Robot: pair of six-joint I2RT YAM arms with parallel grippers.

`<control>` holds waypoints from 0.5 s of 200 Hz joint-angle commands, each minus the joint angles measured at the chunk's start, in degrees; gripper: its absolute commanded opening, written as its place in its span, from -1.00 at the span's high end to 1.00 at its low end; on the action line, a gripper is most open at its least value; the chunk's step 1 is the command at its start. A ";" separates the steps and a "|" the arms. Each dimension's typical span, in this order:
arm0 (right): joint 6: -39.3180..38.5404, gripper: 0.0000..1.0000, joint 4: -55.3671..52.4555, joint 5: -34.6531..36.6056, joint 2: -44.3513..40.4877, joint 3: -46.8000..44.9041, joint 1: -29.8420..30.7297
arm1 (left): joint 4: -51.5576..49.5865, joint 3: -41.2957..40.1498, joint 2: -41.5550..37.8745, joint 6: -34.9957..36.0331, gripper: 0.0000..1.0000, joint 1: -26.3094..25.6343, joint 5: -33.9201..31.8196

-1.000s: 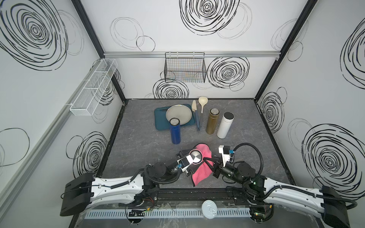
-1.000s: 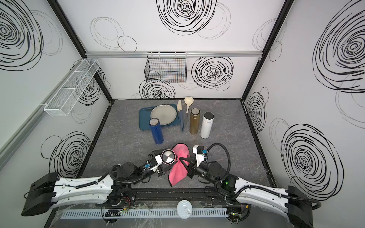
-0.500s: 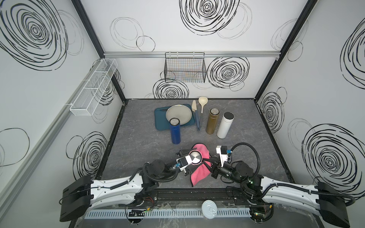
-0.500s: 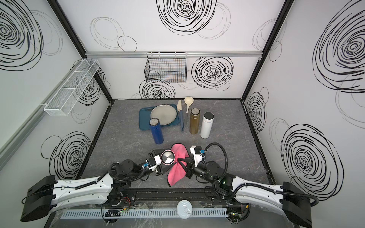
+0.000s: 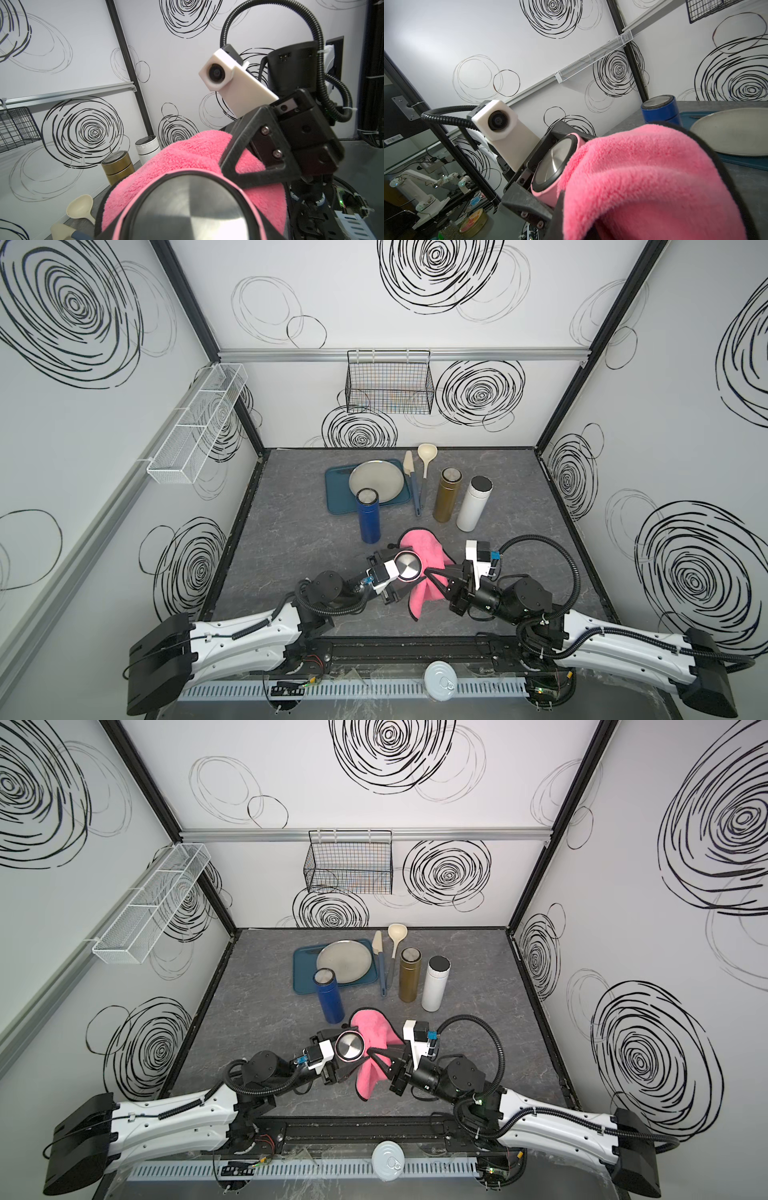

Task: Wipe the surface of the thermos
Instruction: Wipe the dirt from the surface of the thermos.

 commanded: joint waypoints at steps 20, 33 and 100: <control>4.54 1.00 4.39 2.13 3.71 -7.15 -2.00 | 3.76 1.25 -0.99 0.48 1.00 -0.37 5.56; 5.63 1.00 4.16 1.70 2.31 -8.61 -3.18 | 3.66 1.44 -1.25 0.39 1.00 -0.42 6.19; 0.31 1.00 -8.38 -3.12 -3.73 3.09 -2.61 | 3.22 2.91 -1.46 -0.93 1.00 -0.46 6.34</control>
